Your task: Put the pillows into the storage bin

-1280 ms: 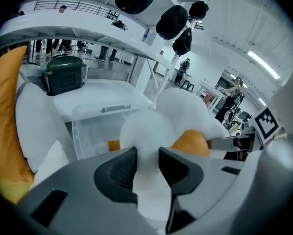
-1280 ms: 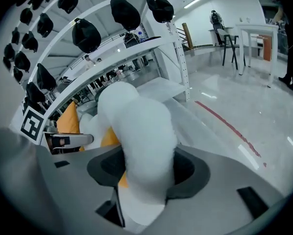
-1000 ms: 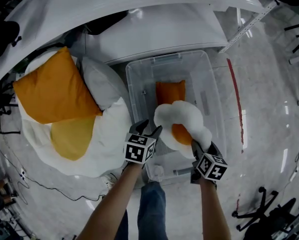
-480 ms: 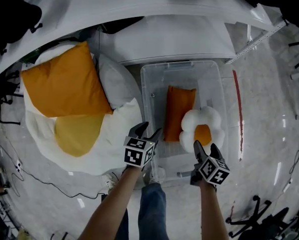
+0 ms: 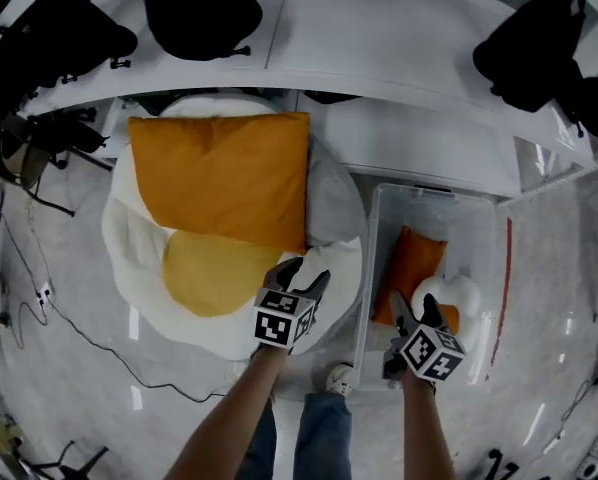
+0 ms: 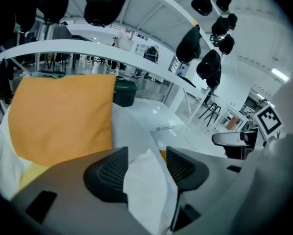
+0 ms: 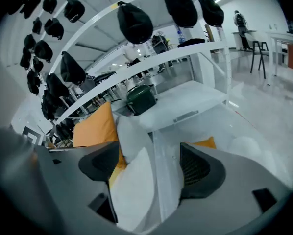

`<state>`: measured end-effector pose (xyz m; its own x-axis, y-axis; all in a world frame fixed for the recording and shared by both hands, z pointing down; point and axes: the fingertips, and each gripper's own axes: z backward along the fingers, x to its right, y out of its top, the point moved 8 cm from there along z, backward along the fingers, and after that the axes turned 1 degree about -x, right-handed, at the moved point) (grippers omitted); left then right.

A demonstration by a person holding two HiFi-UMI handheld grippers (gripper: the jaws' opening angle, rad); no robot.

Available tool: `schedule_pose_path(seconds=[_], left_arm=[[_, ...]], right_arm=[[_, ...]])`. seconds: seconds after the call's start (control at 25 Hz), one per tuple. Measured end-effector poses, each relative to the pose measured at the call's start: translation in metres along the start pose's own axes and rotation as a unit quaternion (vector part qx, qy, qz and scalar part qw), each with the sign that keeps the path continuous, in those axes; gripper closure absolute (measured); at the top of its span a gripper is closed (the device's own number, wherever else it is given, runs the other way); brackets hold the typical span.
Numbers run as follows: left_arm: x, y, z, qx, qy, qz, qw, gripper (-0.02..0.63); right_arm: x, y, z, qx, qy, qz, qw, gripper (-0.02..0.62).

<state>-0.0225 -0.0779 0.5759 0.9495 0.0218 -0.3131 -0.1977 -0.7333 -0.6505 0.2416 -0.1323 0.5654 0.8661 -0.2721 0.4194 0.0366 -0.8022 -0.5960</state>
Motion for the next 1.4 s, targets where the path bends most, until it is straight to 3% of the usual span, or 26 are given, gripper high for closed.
schedule_pose_path(seconds=[0.32,0.52,0.68,1.08,1.4], left_arm=[[-0.159,0.026,0.101,0.040,0.080,0.027,0.9956,0.363],[-0.249,0.022,0.159,0.053,0.115,0.028,0.9916,0.351],[-0.299,0.013,0.193,0.051,0.129,0.032,0.9898,0.340],[-0.367,0.020,0.197,0.055,0.144,0.021,0.9878,0.279],[-0.424,0.026,0.155,0.061,0.171,0.017,0.9832,0.265]], right_arm=[[-0.168,0.018,-0.077,-0.004,0.076,0.056,0.996,0.224],[-0.253,0.005,-0.107,-0.005,0.097,0.080,0.992,0.222],[-0.295,-0.008,-0.116,-0.006,0.096,0.089,0.991,0.222],[-0.326,-0.008,-0.140,-0.003,0.085,0.108,0.991,0.221],[-0.311,-0.012,-0.201,-0.007,0.090,0.115,0.989,0.153]])
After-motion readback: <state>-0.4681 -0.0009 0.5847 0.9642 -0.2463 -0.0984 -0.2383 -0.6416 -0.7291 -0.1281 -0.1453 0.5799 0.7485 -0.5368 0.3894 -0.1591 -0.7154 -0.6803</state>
